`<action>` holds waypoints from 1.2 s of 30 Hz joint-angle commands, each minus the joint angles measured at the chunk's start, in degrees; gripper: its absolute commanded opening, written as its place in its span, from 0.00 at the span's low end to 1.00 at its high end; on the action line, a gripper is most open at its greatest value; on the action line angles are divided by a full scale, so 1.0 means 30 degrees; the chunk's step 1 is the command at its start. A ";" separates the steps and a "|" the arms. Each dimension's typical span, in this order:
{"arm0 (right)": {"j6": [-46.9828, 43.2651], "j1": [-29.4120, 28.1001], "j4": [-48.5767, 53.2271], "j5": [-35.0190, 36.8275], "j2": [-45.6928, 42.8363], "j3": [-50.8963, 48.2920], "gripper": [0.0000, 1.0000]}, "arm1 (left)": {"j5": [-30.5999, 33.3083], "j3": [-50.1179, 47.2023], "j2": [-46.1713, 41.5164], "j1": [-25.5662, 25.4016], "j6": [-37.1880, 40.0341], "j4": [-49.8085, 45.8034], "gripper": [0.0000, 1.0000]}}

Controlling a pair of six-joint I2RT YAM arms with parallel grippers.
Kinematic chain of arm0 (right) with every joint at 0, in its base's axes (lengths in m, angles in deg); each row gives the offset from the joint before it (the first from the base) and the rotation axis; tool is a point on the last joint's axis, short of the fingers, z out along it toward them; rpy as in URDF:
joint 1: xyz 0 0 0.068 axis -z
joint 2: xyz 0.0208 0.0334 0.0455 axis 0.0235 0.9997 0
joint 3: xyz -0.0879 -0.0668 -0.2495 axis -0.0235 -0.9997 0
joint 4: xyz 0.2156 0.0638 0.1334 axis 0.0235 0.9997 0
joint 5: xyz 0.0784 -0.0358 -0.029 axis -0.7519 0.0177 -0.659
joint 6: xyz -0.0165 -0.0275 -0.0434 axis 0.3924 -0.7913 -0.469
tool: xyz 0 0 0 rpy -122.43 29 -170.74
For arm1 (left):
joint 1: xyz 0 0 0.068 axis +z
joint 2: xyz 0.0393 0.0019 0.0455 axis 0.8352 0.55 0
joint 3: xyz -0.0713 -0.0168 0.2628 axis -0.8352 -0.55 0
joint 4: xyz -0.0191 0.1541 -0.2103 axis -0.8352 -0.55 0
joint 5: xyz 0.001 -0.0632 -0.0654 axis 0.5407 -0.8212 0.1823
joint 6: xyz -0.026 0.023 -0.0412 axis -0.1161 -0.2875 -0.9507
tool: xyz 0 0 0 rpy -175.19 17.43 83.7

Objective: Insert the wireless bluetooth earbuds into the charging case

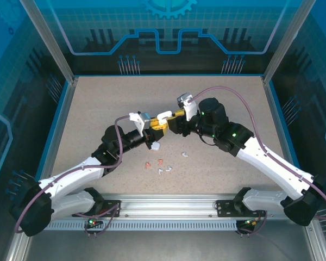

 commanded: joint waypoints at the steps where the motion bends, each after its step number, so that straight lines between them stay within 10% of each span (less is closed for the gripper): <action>1: 0.0757 0.0245 0.0110 -0.0935 -0.0723 0.0182 0.49 | 0.0205 0.0576 0.0096 -0.0105 0.0223 0.0639 0.00; 11: 0.1993 0.1765 0.1225 -0.1333 -0.2582 0.1108 0.75 | 0.0095 0.0201 0.0186 -0.0112 0.0989 0.1057 0.00; 21: 0.2886 0.2488 0.7481 0.2856 -0.3111 0.0644 0.74 | 0.0219 -0.0227 -0.0567 -0.0113 0.2351 0.2084 0.00; 36: 0.6083 0.0742 0.8541 0.1593 0.0850 -0.4499 0.70 | 0.0153 -0.0480 -0.2527 -0.0111 0.3316 0.1029 0.00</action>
